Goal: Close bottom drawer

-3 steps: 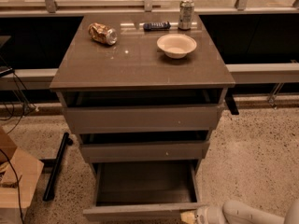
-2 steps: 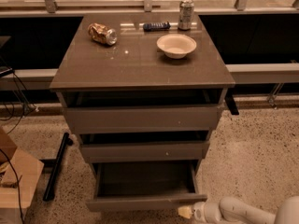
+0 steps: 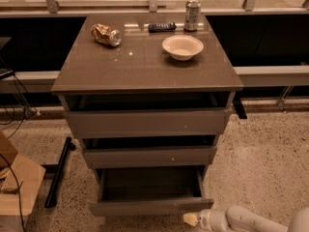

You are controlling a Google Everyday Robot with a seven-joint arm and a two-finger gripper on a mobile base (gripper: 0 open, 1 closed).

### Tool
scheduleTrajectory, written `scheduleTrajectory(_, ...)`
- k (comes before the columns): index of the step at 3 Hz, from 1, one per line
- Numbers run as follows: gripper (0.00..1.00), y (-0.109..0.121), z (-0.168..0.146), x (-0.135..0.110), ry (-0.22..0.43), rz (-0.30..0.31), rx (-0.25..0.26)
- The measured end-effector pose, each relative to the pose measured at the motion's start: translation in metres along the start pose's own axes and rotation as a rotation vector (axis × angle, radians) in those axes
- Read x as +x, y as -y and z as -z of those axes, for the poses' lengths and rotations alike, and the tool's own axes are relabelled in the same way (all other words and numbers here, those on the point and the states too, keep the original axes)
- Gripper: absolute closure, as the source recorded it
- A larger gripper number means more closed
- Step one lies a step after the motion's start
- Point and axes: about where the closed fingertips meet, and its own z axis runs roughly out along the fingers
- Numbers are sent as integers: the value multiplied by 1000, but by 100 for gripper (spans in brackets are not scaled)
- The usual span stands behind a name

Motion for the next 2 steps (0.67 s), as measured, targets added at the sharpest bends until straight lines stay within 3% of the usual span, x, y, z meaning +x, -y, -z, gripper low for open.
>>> scheduleTrajectory(2,100,3,-24,-53,144,105,22)
